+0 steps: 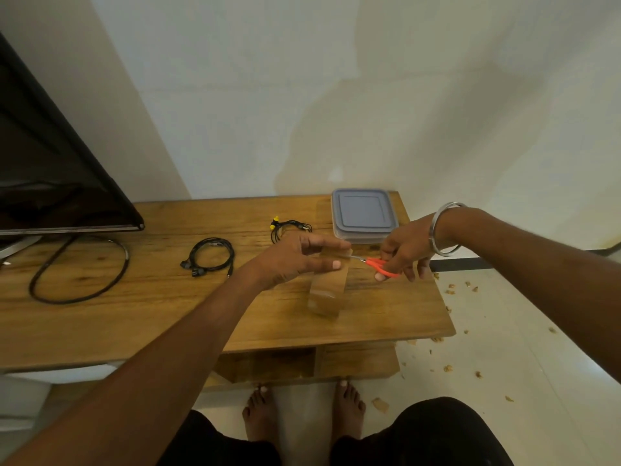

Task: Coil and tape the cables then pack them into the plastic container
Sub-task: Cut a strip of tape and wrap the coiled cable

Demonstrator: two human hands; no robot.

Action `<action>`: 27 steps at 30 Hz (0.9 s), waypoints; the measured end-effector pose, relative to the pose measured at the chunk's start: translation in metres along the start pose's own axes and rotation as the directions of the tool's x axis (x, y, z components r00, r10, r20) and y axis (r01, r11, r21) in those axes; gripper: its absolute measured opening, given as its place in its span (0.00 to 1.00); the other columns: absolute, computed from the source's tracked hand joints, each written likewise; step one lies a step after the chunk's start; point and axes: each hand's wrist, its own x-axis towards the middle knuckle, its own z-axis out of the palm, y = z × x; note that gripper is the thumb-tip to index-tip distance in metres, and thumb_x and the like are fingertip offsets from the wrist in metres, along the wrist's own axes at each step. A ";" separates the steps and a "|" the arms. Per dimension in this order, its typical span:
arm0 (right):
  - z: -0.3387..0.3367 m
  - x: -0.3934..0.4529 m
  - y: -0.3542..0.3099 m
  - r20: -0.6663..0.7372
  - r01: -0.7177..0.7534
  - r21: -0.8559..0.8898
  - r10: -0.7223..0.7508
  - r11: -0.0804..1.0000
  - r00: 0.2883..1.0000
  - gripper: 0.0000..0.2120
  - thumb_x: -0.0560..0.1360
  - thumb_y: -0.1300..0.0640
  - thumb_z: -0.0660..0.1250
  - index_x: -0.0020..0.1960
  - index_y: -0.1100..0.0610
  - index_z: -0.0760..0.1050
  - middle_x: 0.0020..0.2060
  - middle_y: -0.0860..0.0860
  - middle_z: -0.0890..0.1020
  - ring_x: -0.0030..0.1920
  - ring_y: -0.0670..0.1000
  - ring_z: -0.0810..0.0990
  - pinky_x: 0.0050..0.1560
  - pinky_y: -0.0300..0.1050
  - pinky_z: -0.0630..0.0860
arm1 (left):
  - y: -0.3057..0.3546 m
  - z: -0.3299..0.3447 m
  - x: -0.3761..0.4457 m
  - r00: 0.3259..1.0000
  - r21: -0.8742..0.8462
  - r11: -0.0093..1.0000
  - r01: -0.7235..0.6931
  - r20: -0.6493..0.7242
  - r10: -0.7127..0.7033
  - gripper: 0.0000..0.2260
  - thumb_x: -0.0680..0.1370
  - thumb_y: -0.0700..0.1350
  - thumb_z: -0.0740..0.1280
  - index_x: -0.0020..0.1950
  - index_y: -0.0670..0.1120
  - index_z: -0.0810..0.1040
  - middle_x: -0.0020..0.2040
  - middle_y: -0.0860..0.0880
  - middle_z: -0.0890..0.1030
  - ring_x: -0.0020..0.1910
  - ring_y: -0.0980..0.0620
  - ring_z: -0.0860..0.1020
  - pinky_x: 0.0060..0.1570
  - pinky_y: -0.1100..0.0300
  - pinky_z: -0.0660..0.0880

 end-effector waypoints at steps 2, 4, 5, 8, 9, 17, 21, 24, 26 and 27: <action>0.000 0.002 -0.001 0.001 0.006 -0.002 -0.006 1.000 1.000 0.15 0.70 0.46 0.72 0.46 0.57 0.75 0.37 0.52 0.78 0.38 0.51 0.79 0.41 0.43 0.79 | 0.000 0.000 0.000 1.000 0.009 1.000 -0.002 0.001 0.002 0.19 0.74 0.39 0.73 0.64 0.47 0.80 0.62 0.55 0.81 0.64 0.61 0.76 0.59 0.67 0.74; 0.000 0.003 -0.002 0.003 0.011 -0.010 -0.011 1.000 1.000 0.16 0.70 0.46 0.72 0.47 0.58 0.75 0.38 0.52 0.78 0.39 0.51 0.79 0.42 0.44 0.79 | -0.001 -0.001 0.000 1.000 0.013 1.000 -0.002 0.000 0.002 0.19 0.74 0.40 0.73 0.64 0.48 0.80 0.62 0.55 0.81 0.65 0.60 0.75 0.62 0.64 0.73; -0.001 0.004 -0.002 0.002 0.013 -0.015 -0.013 1.000 1.000 0.17 0.70 0.46 0.72 0.48 0.58 0.75 0.38 0.52 0.78 0.39 0.51 0.79 0.42 0.43 0.79 | -0.001 -0.001 0.000 1.000 0.015 1.000 -0.003 -0.001 0.003 0.19 0.74 0.40 0.74 0.64 0.49 0.80 0.63 0.56 0.80 0.65 0.60 0.75 0.63 0.63 0.73; -0.002 0.004 -0.002 0.010 0.004 -0.027 -0.004 1.000 1.000 0.18 0.70 0.46 0.72 0.49 0.59 0.74 0.38 0.52 0.78 0.39 0.51 0.79 0.43 0.44 0.80 | -0.002 -0.001 0.000 1.000 0.030 1.000 -0.008 -0.008 0.008 0.19 0.73 0.41 0.74 0.63 0.50 0.80 0.63 0.56 0.80 0.65 0.61 0.75 0.65 0.62 0.71; -0.003 0.004 -0.002 0.016 -0.002 -0.029 0.002 1.000 1.000 0.18 0.70 0.46 0.72 0.50 0.59 0.74 0.38 0.52 0.78 0.39 0.51 0.79 0.44 0.44 0.80 | -0.002 -0.001 0.000 1.000 0.027 1.000 -0.007 -0.005 0.007 0.19 0.73 0.40 0.74 0.64 0.49 0.80 0.63 0.56 0.80 0.65 0.61 0.75 0.65 0.63 0.71; -0.004 0.002 0.000 0.032 -0.007 -0.039 0.008 0.999 0.999 0.15 0.69 0.47 0.72 0.47 0.57 0.74 0.36 0.51 0.78 0.38 0.51 0.78 0.42 0.44 0.79 | -0.002 0.000 -0.001 1.000 0.053 0.998 -0.022 0.002 0.022 0.19 0.74 0.39 0.73 0.64 0.48 0.80 0.62 0.57 0.81 0.63 0.64 0.75 0.63 0.69 0.71; -0.004 0.002 0.002 0.018 0.019 -0.062 -0.018 0.998 1.000 0.17 0.70 0.46 0.71 0.48 0.58 0.73 0.36 0.51 0.78 0.38 0.50 0.78 0.38 0.42 0.77 | -0.001 0.000 -0.001 1.000 0.044 0.999 -0.018 0.004 0.018 0.19 0.74 0.39 0.73 0.64 0.48 0.79 0.62 0.56 0.81 0.64 0.62 0.75 0.65 0.66 0.71; -0.002 0.003 0.003 -0.008 0.029 -0.100 -0.030 0.995 1.000 0.20 0.70 0.45 0.71 0.51 0.59 0.74 0.35 0.51 0.79 0.37 0.49 0.78 0.38 0.40 0.77 | 0.000 0.000 -0.002 1.000 0.030 0.999 -0.019 0.001 0.019 0.19 0.74 0.39 0.73 0.64 0.48 0.79 0.62 0.55 0.81 0.65 0.62 0.75 0.65 0.65 0.71; -0.002 0.004 0.003 -0.026 0.037 -0.123 -0.040 0.992 0.999 0.21 0.70 0.44 0.71 0.52 0.60 0.75 0.35 0.52 0.79 0.36 0.49 0.78 0.38 0.40 0.76 | 0.000 0.000 -0.002 1.000 0.031 0.999 -0.015 -0.002 0.015 0.19 0.74 0.39 0.73 0.64 0.48 0.80 0.63 0.56 0.80 0.64 0.62 0.75 0.65 0.65 0.71; -0.002 0.004 0.003 -0.032 0.043 -0.132 -0.047 0.990 0.998 0.20 0.70 0.45 0.71 0.51 0.60 0.75 0.35 0.52 0.78 0.36 0.49 0.77 0.37 0.39 0.76 | 0.000 0.000 -0.002 1.000 0.034 0.999 -0.012 0.000 0.012 0.19 0.74 0.39 0.73 0.64 0.48 0.80 0.63 0.56 0.80 0.64 0.62 0.75 0.65 0.64 0.71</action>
